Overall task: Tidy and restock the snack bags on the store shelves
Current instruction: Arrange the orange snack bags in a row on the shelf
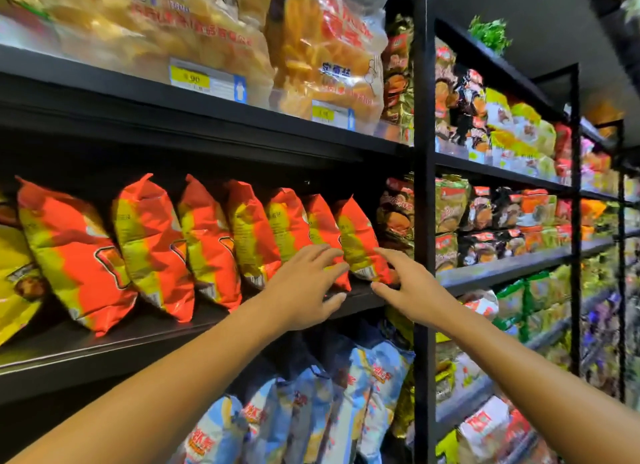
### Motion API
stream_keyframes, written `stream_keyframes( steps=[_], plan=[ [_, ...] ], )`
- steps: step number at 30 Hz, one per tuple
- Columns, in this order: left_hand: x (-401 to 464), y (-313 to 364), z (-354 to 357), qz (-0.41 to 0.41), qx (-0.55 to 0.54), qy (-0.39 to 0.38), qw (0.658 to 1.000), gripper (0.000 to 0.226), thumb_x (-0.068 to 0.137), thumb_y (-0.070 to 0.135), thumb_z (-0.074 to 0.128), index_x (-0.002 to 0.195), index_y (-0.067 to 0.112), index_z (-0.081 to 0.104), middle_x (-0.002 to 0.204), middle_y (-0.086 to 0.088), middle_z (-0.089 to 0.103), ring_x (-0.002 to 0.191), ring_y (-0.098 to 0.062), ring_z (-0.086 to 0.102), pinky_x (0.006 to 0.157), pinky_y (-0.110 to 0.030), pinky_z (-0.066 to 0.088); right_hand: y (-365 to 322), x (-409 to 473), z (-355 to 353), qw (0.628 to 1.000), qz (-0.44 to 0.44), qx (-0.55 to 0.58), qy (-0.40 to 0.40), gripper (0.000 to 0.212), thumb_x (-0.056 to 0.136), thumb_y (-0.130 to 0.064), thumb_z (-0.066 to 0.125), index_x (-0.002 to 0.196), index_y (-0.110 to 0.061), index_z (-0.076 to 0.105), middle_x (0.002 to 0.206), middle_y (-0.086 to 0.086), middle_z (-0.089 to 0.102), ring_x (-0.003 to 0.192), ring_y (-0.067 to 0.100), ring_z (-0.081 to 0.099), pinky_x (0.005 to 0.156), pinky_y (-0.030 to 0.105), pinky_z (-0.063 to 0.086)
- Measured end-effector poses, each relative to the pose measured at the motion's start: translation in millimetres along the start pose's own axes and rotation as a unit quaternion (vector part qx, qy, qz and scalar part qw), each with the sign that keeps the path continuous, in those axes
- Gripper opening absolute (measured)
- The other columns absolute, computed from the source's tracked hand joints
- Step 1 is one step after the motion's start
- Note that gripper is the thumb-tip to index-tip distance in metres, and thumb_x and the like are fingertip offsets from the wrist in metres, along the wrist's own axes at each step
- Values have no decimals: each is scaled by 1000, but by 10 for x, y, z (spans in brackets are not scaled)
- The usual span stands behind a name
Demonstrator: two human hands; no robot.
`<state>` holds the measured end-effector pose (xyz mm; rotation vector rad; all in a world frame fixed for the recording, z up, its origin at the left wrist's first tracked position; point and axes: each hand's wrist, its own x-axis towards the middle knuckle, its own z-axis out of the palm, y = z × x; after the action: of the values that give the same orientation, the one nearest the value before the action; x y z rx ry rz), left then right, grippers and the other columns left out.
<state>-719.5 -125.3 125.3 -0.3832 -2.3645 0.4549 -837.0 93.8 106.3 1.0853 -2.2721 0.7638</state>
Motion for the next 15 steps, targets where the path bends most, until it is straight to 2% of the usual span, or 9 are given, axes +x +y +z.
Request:
stream_keyframes(
  steps=[3,6,8,11,15],
  plan=[
    [228,-47,141,-6,72,10,997,73,97,57,22,153,18,46,168,-7,29,158,-28,16,128,-42,8,106,259,41,996,-7,68,57,78,99,-32,68,162,-25,23,164,-4,31,150,17,31,120,42,36],
    [401,-48,236,4,144,24,989,65,100,54,31,151,19,49,165,-8,34,157,-30,18,126,-47,9,199,509,112,989,11,117,92,89,97,-29,70,164,-20,12,169,0,19,156,18,18,124,39,24],
    [472,-39,289,4,173,31,984,64,101,55,32,148,18,54,163,-9,38,157,-30,20,124,-48,11,263,645,198,984,28,150,95,97,95,-30,73,164,-21,6,171,2,13,157,21,14,125,42,22],
    [513,-41,394,0,196,9,980,67,102,57,28,148,17,54,162,-9,39,157,-32,17,124,-50,9,350,762,339,979,43,178,88,106,92,-36,76,164,-28,-2,172,1,7,158,25,15,124,53,25],
    [480,-47,520,-8,210,7,978,66,102,58,29,145,18,59,157,-10,47,154,-36,25,122,-52,14,436,820,464,981,78,163,71,115,89,-39,78,164,-28,-9,171,5,11,151,35,30,114,49,37]
  ],
)
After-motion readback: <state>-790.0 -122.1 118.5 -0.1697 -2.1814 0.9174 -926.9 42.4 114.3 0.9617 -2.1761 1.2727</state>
